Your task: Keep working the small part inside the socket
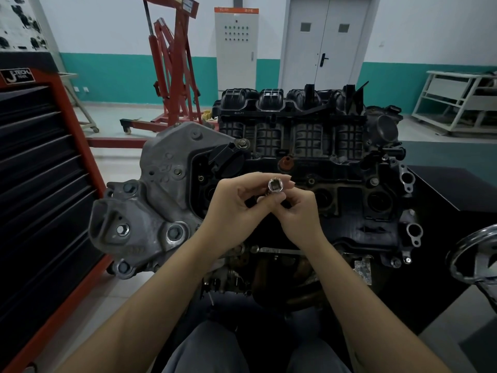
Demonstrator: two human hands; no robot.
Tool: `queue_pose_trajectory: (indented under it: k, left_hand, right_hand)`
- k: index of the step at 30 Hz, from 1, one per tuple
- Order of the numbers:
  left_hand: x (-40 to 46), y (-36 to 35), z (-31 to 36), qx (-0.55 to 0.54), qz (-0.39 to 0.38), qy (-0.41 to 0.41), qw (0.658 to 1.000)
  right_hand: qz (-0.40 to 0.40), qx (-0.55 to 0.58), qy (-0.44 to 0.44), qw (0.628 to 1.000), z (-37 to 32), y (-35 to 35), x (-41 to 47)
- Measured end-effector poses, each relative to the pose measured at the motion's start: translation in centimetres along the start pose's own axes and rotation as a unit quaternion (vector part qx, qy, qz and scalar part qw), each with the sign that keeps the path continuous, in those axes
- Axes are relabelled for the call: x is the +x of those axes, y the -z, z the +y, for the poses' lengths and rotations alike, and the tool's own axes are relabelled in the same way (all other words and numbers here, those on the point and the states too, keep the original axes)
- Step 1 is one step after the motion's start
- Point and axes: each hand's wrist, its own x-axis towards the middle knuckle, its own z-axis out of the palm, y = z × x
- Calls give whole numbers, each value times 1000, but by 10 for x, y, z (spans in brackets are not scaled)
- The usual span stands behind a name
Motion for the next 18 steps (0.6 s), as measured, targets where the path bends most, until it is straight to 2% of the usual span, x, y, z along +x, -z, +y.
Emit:
queue_pose_trajectory:
  k: [4, 7, 11, 14, 18]
  left_hand:
    - [4, 0, 2, 46, 34, -6, 998]
    - [5, 1, 2, 63, 25, -19, 998]
    - [3, 2, 1, -2, -7, 3, 1000]
    - [3, 4, 0, -52, -40, 10, 998]
    - [5, 5, -2, 25, -3, -13, 1000]
  right_hand:
    - [4, -5, -14, 1000, 7, 1, 0]
    - [5, -6, 2, 1000, 4, 1, 0]
    - [-13, -1, 5, 1000, 0, 2, 0]
    - [6, 8, -16, 1000, 3, 2, 0]
    - [15, 5, -32, 999, 7, 2, -1]
